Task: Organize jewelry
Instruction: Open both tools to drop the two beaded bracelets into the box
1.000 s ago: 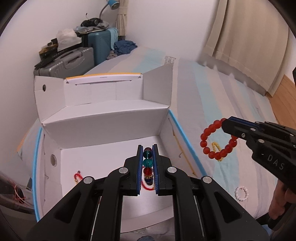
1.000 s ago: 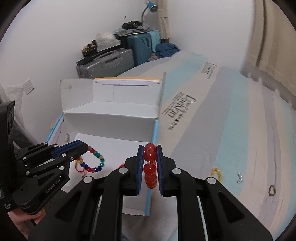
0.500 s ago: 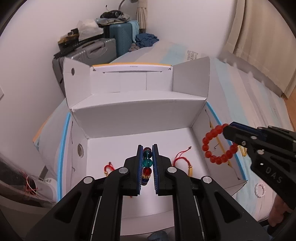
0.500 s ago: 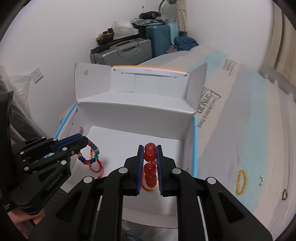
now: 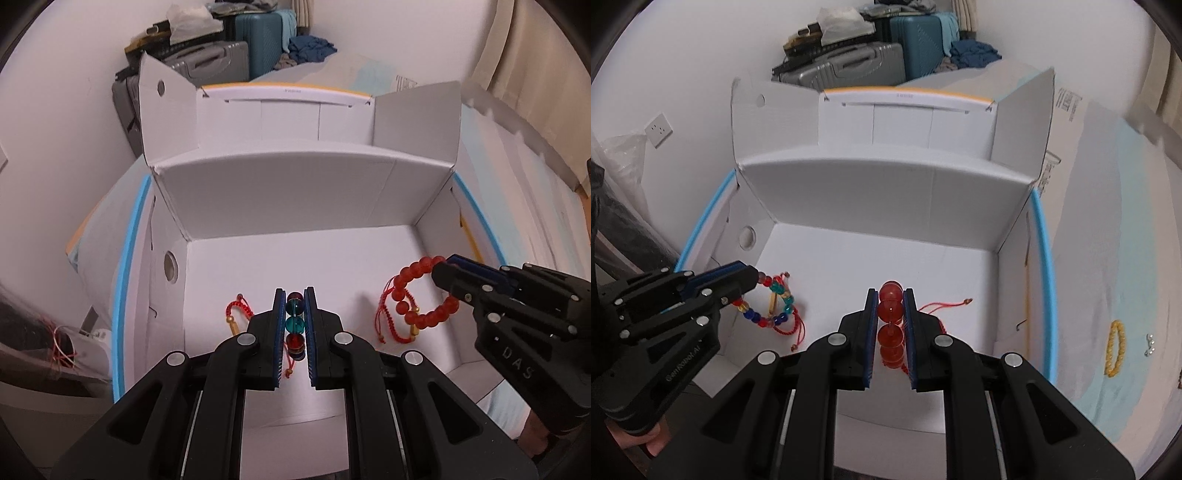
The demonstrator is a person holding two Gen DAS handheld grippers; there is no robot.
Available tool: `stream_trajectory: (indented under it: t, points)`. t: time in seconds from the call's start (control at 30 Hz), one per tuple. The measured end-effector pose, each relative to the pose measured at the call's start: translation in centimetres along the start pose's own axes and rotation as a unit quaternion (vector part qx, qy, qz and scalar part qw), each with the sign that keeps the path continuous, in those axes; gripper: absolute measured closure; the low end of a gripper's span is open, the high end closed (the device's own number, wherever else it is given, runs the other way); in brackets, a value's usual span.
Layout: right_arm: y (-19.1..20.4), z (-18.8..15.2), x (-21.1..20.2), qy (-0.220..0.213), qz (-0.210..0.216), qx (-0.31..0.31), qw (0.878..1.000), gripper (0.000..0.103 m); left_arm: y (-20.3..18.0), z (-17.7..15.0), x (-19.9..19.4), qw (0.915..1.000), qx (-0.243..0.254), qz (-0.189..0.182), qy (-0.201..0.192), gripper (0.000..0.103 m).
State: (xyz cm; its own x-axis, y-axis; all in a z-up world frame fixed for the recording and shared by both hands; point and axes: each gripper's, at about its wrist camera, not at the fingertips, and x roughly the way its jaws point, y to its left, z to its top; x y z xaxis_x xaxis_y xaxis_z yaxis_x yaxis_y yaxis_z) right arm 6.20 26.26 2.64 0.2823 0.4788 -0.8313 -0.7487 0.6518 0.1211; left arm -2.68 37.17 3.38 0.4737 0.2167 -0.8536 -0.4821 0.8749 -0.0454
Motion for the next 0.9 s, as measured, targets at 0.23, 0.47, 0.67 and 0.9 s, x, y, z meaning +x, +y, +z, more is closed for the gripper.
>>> stream_trajectory:
  t: [0.23,0.47,0.67,0.9]
  points:
    - [-0.1,-0.4,1.6,0.019,0.000,0.003,1.000,0.090,0.7,-0.3,1.7,0.9998,-0.003,0.002,0.021,0.094]
    - [0.3,-0.7,2.9,0.033,-0.004,0.002,0.999,0.090,1.1,-0.7,3.0,0.9991,-0.011,0.007,0.039,0.093]
    - [0.3,-1.0,3.6,0.038,-0.007,0.004,0.999,0.089,0.8,-0.8,3.3,0.9990,-0.008,0.009,0.043,0.093]
    - [0.1,-1.0,2.9,0.026,-0.005,0.007,1.000,0.074,1.0,-0.5,2.1,0.9994,-0.010,0.017,0.028,0.087]
